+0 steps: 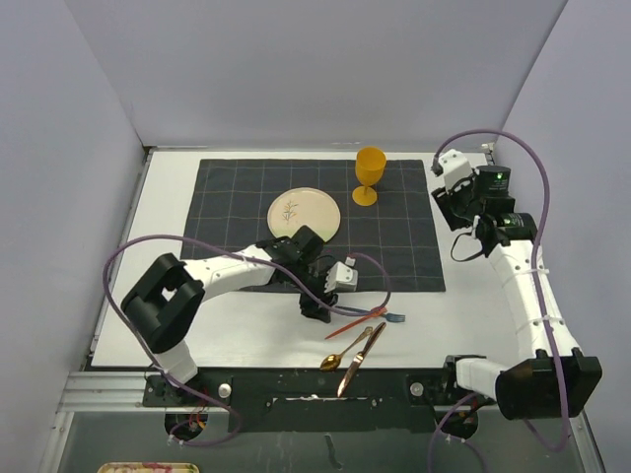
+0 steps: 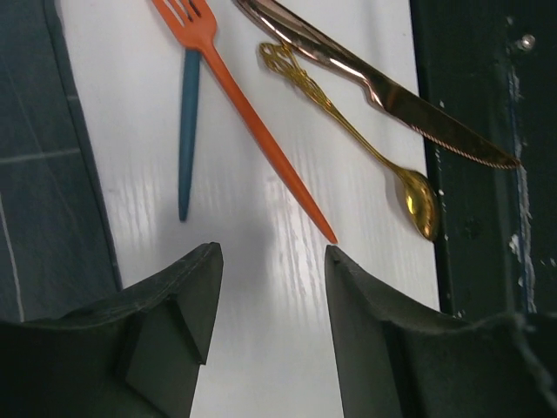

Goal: Set the dinner table for one person
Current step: Pick up the fork at the center of the board.

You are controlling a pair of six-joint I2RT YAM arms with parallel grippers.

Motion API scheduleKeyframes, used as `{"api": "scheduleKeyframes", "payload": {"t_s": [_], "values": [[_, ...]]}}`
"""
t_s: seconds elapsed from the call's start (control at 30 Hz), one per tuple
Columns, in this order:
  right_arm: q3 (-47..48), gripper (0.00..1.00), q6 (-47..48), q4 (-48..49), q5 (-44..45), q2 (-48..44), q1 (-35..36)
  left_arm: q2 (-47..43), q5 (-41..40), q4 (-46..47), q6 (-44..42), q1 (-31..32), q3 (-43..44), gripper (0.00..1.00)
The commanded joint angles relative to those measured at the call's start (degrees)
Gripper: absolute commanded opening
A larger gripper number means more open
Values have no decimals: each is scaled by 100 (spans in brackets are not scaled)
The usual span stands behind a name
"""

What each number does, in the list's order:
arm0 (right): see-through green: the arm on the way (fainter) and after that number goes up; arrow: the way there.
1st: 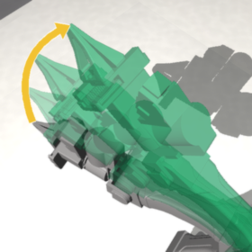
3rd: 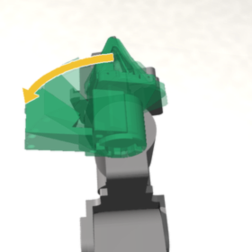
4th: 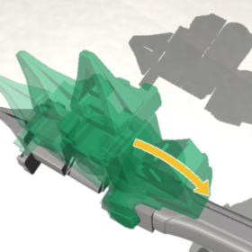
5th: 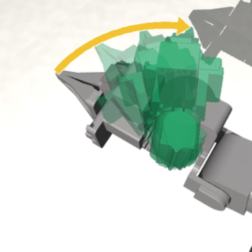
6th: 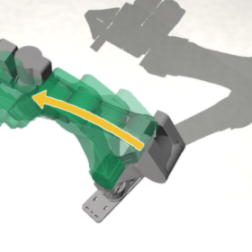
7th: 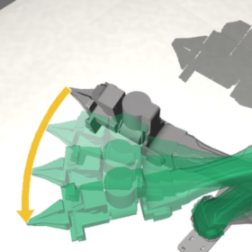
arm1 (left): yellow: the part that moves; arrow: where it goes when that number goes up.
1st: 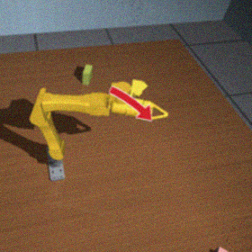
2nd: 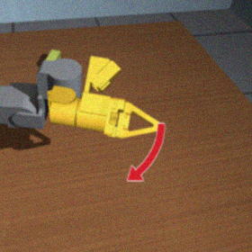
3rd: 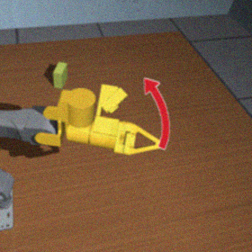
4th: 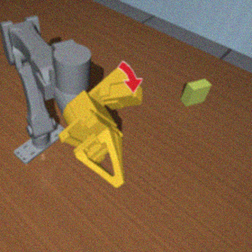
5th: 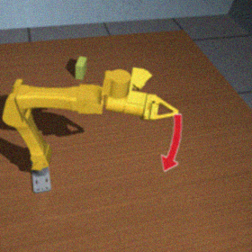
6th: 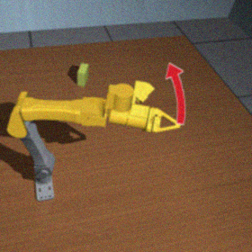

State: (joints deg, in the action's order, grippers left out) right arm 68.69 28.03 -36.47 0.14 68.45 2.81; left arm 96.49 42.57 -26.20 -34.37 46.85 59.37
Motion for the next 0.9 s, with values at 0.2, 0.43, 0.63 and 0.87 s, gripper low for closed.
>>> {"api": "scheduleKeyframes", "payload": {"t_s": [0.2,0.43,0.63,0.87], "values": [[-121,47,-702,-53,-766,-623,-801,944,-1484,900,1157,629,889,42],[-101,47,-781,-89,-838,-668,-990,860,-2076,1120,1641,876,846,38],[-106,47,-874,-73,-1000,-656,-1112,871,-2251,1073,1878,1092,953,38],[-136,46,-887,-71,-1055,-665,-1132,859,-2352,847,1844,1302,1038,38]]}}
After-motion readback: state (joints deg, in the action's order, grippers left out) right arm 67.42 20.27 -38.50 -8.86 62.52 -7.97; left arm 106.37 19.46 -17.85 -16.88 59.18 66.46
